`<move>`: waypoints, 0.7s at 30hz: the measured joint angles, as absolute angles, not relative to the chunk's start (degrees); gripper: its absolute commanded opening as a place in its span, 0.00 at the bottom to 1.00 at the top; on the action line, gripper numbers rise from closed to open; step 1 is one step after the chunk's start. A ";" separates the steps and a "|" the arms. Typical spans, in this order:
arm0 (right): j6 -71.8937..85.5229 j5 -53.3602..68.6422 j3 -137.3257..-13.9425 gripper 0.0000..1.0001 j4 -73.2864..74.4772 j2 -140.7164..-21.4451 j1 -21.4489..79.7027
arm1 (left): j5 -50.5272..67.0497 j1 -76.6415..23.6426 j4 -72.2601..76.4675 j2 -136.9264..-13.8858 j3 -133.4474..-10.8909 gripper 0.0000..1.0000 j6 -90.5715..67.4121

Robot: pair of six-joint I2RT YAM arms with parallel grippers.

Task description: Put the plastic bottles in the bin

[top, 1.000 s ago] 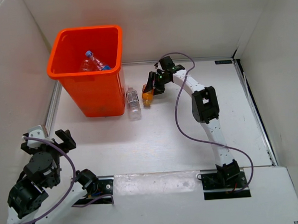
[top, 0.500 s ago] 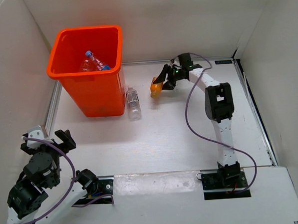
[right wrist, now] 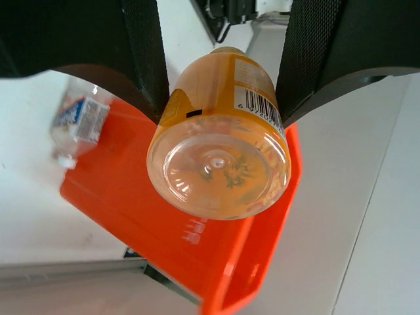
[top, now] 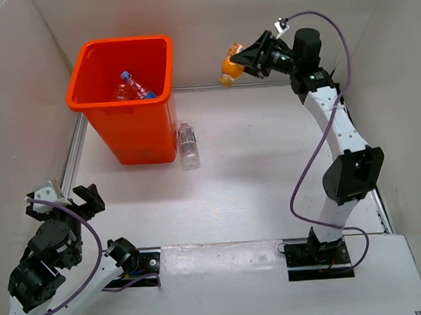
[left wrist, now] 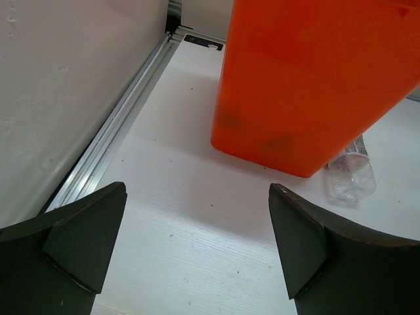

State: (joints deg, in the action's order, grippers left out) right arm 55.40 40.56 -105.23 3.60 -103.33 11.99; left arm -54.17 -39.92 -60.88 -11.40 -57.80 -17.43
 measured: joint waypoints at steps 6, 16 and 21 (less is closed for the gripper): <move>42.35 31.20 -114.10 0.00 10.52 -102.78 22.09 | -53.80 -39.88 -60.90 -10.83 -57.80 1.00 -17.45; 13.21 14.94 -132.77 0.00 20.34 -105.10 37.54 | -53.32 -39.88 -60.86 -10.74 -57.80 1.00 -17.43; 5.21 10.28 -139.76 0.00 22.37 -108.01 41.60 | -53.32 -39.88 -60.86 -10.74 -57.80 1.00 -17.43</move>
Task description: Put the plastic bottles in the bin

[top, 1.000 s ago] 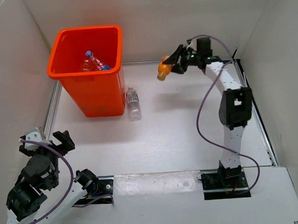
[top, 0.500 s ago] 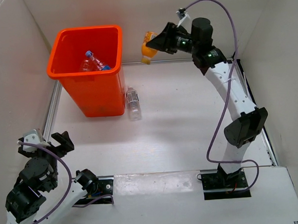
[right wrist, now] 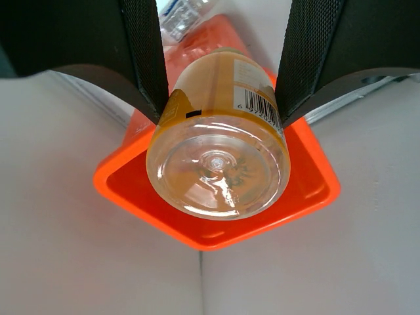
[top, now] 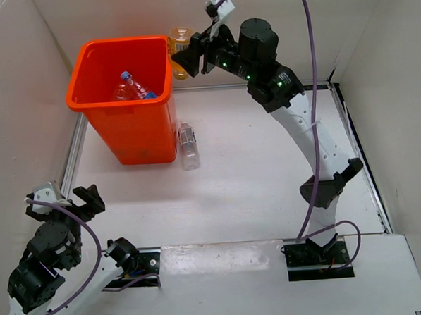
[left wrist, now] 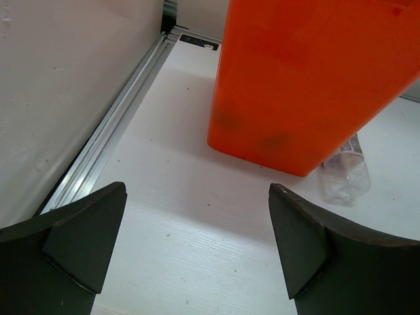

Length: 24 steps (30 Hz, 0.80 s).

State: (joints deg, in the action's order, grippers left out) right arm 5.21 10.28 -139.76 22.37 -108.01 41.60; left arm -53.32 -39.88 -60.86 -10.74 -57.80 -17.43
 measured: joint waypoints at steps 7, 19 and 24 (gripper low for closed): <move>-0.73 8.27 -145.38 0.17 23.29 -115.31 42.57 | -53.36 -39.88 -60.86 -10.74 -57.80 1.00 -17.41; -6.81 7.42 -151.50 0.23 21.54 -123.55 46.33 | -53.45 -38.22 -60.84 -10.74 -57.80 1.00 -17.37; -8.16 7.16 -151.52 0.67 20.58 -124.03 47.37 | -53.43 -38.13 -60.82 -10.74 -57.80 1.00 -17.21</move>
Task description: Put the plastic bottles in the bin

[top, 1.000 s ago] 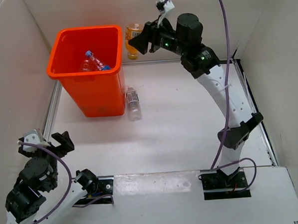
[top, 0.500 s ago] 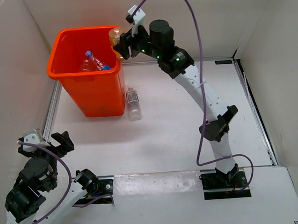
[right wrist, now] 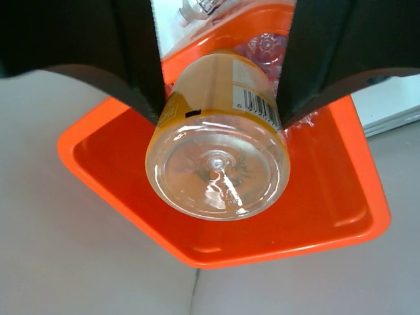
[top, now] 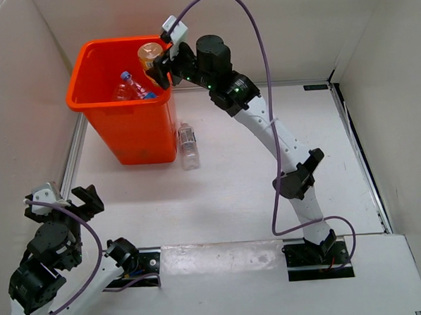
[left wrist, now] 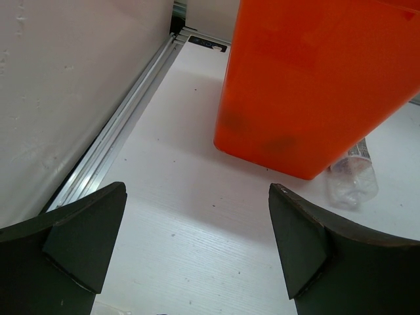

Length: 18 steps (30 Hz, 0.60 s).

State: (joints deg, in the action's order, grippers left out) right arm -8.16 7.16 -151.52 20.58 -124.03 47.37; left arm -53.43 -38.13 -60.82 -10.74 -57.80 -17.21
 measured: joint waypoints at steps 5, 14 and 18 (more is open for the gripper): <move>-8.10 7.27 -151.35 0.90 20.34 -124.25 47.92 | -53.45 -38.09 -60.82 -10.74 -57.80 1.00 -17.02; -5.17 9.43 -151.35 0.90 20.67 -124.33 45.21 | -53.47 -38.04 -60.82 -10.74 -57.80 1.00 -17.02; -1.78 8.69 -150.82 0.90 20.80 -124.11 41.74 | -53.49 -38.04 -60.82 -10.74 -57.80 1.00 -17.02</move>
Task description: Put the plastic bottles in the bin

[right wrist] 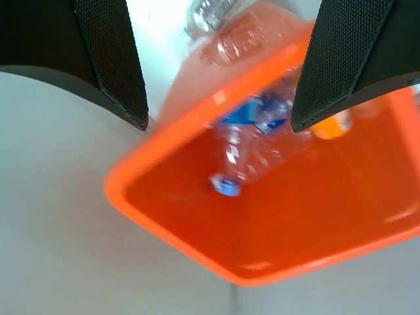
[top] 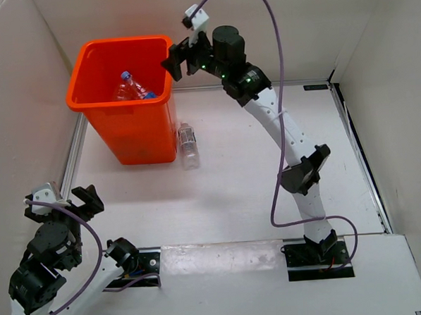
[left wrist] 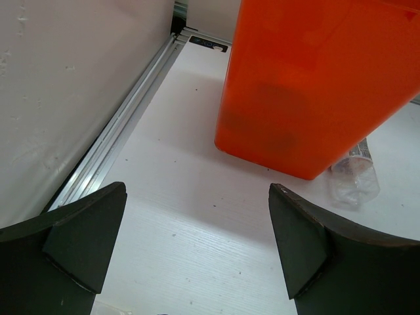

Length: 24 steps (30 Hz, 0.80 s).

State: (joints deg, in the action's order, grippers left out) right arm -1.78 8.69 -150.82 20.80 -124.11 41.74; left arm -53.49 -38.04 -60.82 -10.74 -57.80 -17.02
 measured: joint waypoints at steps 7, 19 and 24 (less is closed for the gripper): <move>11.05 8.93 -139.02 0.90 19.64 -119.92 29.74 | -53.54 -38.04 -60.84 -10.74 -57.80 1.00 -17.06; 30.04 26.28 -115.20 0.90 17.23 -125.56 15.35 | -53.56 -38.04 -60.82 -10.74 -57.80 1.00 -17.06; 29.63 27.90 -114.10 0.90 20.99 -129.08 22.33 | -53.56 -38.04 -60.82 -10.74 -57.80 1.00 -17.06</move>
